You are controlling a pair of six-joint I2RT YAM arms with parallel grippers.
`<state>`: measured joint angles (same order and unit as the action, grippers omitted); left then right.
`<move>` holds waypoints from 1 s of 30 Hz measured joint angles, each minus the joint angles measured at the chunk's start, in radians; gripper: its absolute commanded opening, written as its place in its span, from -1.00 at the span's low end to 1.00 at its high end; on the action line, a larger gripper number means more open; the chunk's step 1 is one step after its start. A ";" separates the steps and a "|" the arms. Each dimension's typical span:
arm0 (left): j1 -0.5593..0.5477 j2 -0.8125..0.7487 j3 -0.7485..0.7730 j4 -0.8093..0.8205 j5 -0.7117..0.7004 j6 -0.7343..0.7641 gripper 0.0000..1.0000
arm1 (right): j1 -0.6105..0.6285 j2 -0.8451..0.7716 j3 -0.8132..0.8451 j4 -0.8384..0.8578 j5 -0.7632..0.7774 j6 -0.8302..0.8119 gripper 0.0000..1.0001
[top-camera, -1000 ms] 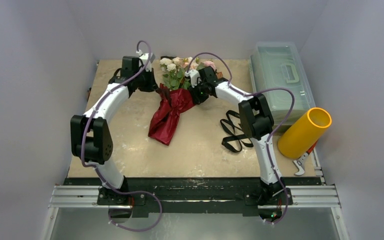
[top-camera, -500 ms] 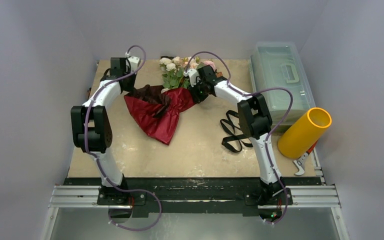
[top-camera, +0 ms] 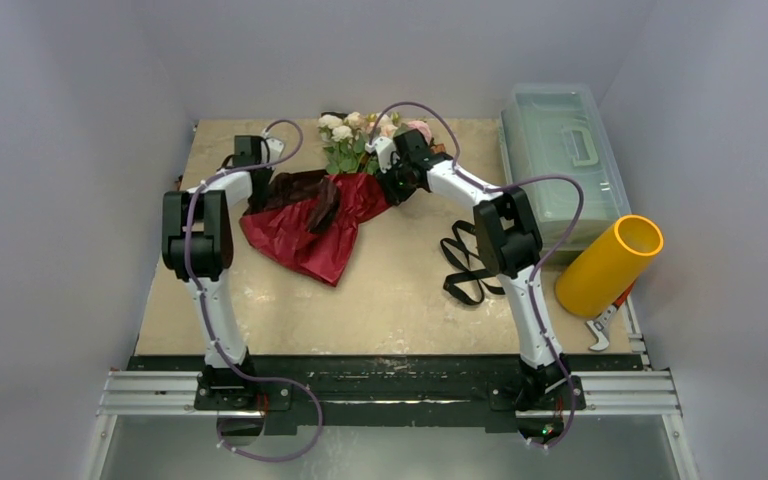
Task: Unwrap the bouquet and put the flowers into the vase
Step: Unfold the wrapping paper at the center of the board.
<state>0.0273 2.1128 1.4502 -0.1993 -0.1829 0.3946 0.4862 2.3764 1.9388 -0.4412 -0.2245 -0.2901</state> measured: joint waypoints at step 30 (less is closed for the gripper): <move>0.072 -0.175 0.202 -0.246 0.553 -0.169 -0.32 | 0.006 -0.168 0.124 -0.051 -0.340 0.241 0.31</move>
<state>0.0998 1.9377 1.6524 -0.4458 0.3698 0.2253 0.4927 2.2086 2.0628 -0.4927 -0.5640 -0.0494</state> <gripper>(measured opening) 0.419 0.644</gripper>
